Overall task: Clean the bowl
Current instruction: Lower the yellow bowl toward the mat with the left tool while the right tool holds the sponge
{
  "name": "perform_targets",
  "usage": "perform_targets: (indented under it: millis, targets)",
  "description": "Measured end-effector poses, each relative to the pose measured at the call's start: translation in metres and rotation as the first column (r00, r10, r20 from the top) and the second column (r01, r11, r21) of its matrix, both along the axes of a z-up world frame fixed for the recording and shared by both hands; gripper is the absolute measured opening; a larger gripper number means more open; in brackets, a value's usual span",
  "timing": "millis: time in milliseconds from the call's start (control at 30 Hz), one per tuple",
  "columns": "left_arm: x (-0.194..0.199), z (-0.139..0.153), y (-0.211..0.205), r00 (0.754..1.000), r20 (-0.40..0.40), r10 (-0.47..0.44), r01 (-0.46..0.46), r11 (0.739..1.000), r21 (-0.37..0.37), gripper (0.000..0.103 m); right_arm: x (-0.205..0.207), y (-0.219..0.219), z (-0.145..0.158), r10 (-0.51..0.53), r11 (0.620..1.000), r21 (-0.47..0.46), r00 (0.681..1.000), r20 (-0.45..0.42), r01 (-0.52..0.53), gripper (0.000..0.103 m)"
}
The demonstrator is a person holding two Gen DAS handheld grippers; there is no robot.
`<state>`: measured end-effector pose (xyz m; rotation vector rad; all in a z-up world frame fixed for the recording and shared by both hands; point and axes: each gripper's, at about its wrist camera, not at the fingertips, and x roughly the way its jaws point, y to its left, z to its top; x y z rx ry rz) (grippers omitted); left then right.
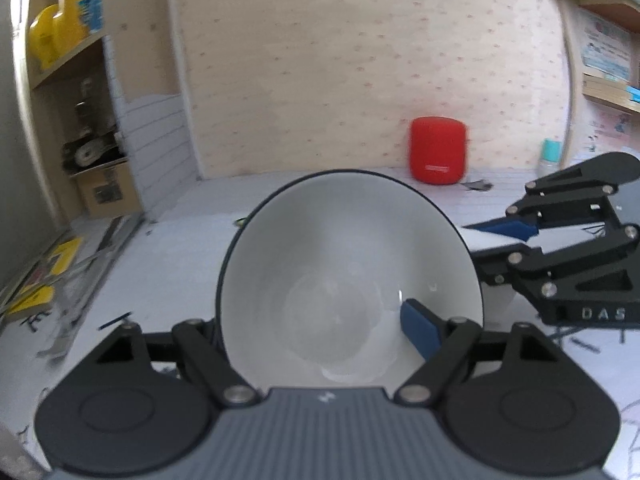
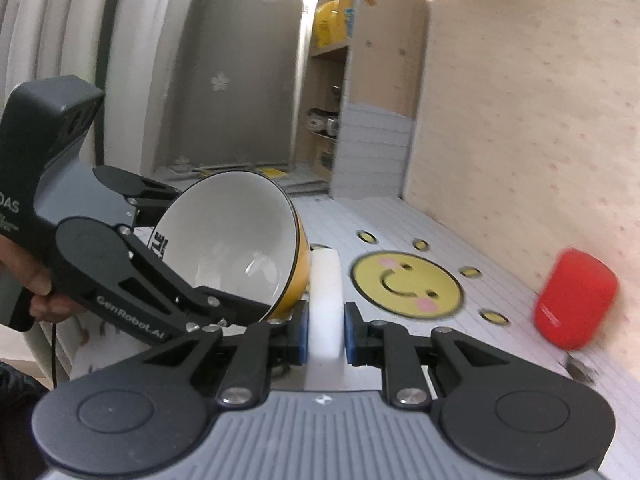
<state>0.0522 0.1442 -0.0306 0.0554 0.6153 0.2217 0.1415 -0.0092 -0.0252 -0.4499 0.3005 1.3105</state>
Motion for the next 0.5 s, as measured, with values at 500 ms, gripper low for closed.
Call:
perform_targets:
  millis: [500]
  targets:
    - [0.057,0.002,-0.058,0.984,-0.030,-0.177,0.177,0.984,-0.008,0.082,0.003,-0.064,0.009,-0.245,0.967,-0.065,0.969,0.039,0.247,0.018]
